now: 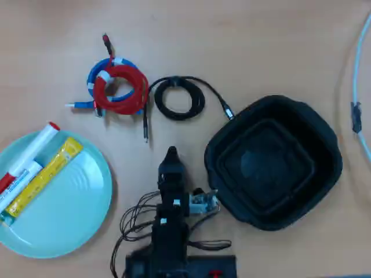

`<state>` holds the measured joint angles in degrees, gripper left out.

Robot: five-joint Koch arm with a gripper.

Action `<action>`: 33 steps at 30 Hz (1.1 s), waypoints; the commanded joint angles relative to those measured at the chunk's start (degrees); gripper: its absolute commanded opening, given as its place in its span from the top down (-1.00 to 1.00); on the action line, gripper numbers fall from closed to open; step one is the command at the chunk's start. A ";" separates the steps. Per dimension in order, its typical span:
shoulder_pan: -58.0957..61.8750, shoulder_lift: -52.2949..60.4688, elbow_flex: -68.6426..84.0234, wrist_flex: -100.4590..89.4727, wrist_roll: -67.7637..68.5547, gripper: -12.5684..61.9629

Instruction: Put a black charging cable in a black bowl and put a red charging cable in a green bowl

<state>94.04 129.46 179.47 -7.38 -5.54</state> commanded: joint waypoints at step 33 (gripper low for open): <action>-14.24 -35.60 -97.56 73.30 31.29 -0.87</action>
<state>80.33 92.81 87.80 63.11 25.14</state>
